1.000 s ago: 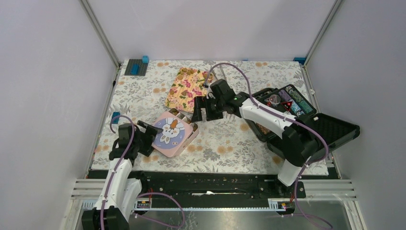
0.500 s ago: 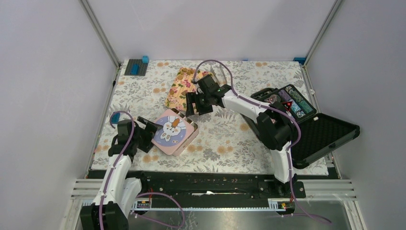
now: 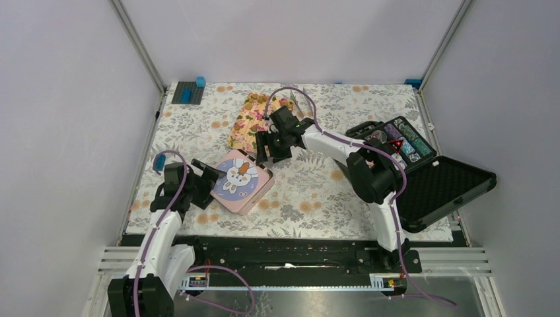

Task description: Pack the chocolate

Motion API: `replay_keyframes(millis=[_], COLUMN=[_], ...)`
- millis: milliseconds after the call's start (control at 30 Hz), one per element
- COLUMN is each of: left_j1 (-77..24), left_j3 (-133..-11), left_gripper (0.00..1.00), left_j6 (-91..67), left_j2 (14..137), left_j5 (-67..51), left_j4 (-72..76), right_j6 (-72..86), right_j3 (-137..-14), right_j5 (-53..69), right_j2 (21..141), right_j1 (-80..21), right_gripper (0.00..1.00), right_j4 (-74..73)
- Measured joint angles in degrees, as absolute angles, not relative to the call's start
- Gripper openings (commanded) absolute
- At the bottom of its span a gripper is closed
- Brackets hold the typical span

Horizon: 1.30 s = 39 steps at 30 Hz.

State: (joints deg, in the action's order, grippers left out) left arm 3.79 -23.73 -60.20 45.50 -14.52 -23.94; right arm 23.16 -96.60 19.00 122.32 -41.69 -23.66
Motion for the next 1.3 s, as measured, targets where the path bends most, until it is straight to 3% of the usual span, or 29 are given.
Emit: replay_keyframes(millis=[267,667,1300], left_j1=[0.6,-2.5,-2.6], left_j3=[-26.6,-29.2,-31.9], left_gripper=[0.99,0.99,0.99], left_j6=[-61.6,-62.2,-61.0], left_j2=[49.1,50.8,50.8], left_j5=[-12.0,-9.0,-7.2], left_j4=[-24.4,-26.4,-32.9], right_j6=[23.4,25.1,24.5], right_j3=[-96.6,-92.9,-91.9], right_j5=[21.3,23.7,19.7], right_j2=[122.4,122.4,120.6], right_j1=[-41.7,-41.7,-41.7], right_gripper=[0.81,0.99,1.00], right_j4=[-23.1,-20.3,-21.6])
